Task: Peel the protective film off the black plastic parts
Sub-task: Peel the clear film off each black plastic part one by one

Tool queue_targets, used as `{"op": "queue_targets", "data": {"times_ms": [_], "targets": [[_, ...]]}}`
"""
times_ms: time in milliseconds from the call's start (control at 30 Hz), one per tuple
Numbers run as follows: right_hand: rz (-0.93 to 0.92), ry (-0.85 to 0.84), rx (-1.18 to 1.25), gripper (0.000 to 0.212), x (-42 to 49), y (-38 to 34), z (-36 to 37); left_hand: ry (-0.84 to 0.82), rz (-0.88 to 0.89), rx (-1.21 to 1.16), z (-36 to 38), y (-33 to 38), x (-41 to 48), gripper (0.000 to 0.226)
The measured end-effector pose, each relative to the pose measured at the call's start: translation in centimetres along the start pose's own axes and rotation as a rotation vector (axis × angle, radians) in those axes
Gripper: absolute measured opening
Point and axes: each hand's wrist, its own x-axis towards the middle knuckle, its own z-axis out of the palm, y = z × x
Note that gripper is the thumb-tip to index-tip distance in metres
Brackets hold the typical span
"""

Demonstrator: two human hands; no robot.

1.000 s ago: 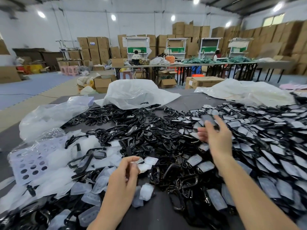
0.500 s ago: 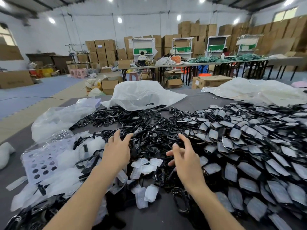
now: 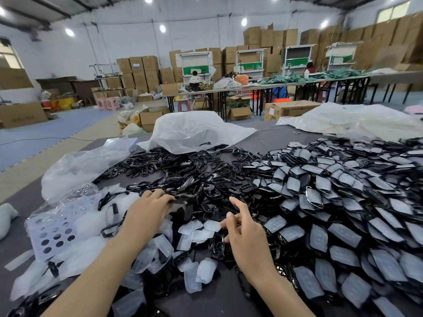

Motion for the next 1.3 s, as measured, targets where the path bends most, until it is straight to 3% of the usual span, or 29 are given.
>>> {"op": "queue_targets", "data": {"times_ms": [133,233,333,500,700,800,900,1000,1167,1300], "targets": [[-0.030,0.008,0.058,0.041,0.1,-0.5,0.4,0.274,-0.053,-0.167,-1.8,1.9,-1.9,0.021],[0.020,-0.118,0.243,0.042,0.6,-1.2,1.2,0.320,0.006,-0.219,-2.4,5.1,-3.5,0.022],[0.041,-0.234,0.299,0.036,0.6,-1.2,2.2,0.299,0.090,-0.233,-1.3,7.9,-5.2,0.029],[0.017,-0.154,0.284,0.007,0.8,0.0,2.3,0.246,-0.024,-0.411,-0.4,7.9,-6.2,0.029],[0.031,-0.029,0.249,0.032,1.2,0.6,2.4,0.268,-0.186,-0.613,-0.3,6.7,-6.5,0.024],[0.024,0.005,0.247,0.034,1.2,0.6,2.4,0.334,-0.304,-0.764,-0.7,6.5,-6.4,0.027],[0.005,-0.019,0.140,0.052,0.9,0.4,2.2,0.361,-0.409,-0.962,-1.2,6.8,-6.2,0.031],[-0.056,-0.068,0.096,0.058,0.6,-0.1,2.1,0.319,-0.401,-1.144,-1.4,7.8,-6.2,0.029],[-0.005,-0.170,0.348,0.021,0.7,-0.8,2.0,0.212,-0.330,-1.174,-0.8,8.8,-6.2,0.035],[0.045,-0.177,0.449,0.018,1.0,-0.6,2.0,0.159,-0.337,-1.123,-0.2,8.5,-6.4,0.026]]}}
